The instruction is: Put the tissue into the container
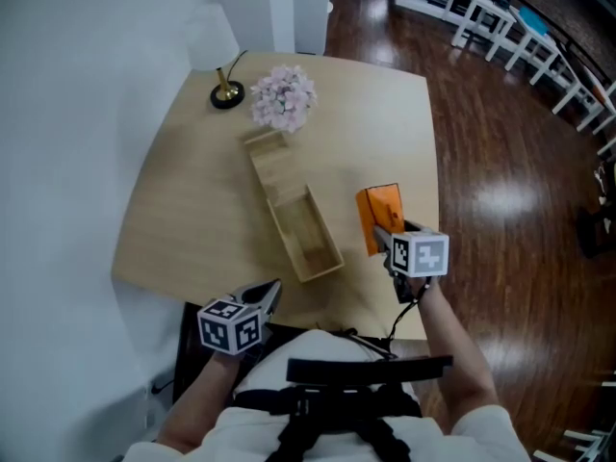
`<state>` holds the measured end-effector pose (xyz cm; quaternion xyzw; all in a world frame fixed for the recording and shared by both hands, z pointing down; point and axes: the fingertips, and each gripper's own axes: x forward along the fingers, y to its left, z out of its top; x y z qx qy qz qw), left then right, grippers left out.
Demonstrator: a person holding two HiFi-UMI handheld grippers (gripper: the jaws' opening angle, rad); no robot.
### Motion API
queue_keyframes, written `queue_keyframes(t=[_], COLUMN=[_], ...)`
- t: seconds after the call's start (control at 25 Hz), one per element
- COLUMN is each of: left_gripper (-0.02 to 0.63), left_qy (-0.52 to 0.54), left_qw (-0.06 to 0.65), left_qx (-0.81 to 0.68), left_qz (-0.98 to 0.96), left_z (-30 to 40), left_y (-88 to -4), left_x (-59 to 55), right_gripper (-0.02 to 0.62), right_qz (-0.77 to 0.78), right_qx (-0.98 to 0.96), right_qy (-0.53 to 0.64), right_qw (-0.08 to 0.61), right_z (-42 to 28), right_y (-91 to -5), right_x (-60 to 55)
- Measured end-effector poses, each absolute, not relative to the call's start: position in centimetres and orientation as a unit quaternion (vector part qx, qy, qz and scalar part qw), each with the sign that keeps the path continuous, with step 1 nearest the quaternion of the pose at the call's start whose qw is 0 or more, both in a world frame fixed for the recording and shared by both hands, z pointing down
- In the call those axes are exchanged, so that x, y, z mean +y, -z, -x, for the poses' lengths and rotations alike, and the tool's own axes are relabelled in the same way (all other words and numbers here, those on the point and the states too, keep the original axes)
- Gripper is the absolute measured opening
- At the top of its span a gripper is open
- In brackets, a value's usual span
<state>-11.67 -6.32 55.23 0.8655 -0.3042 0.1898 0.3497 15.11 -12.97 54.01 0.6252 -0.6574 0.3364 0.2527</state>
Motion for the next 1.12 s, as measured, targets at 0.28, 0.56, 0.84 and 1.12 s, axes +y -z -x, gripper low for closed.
queue_keyframes(t=[0.28, 0.56, 0.84, 1.12], left_gripper=[0.002, 0.002, 0.002, 0.002], left_qy=[-0.191, -0.191, -0.19, -0.187], left_qw=[0.348, 0.347, 0.348, 0.352], left_qx=[-0.301, -0.298, -0.3, -0.301], left_qz=[-0.867, -0.868, -0.868, -0.866], left_z=[12.2, 12.7, 13.3, 13.6], left_y=[-55.3, -55.2, -55.4, -55.4], left_x=[-6.7, -6.7, -6.8, -6.8], right_gripper=[0.299, 0.297, 0.295, 0.291], right_qz=[-0.619, -0.608, -0.6, -0.577], right_qx=[-0.668, -0.681, -0.692, -0.714], right_qy=[-0.329, -0.324, -0.319, -0.313], right_qw=[0.249, 0.246, 0.246, 0.244], right_z=[-13.2, -11.0, -9.0, -5.4], right_y=[-53.1, -52.5, -52.2, -51.7], right_x=[-13.5, -13.6, -13.8, -14.6])
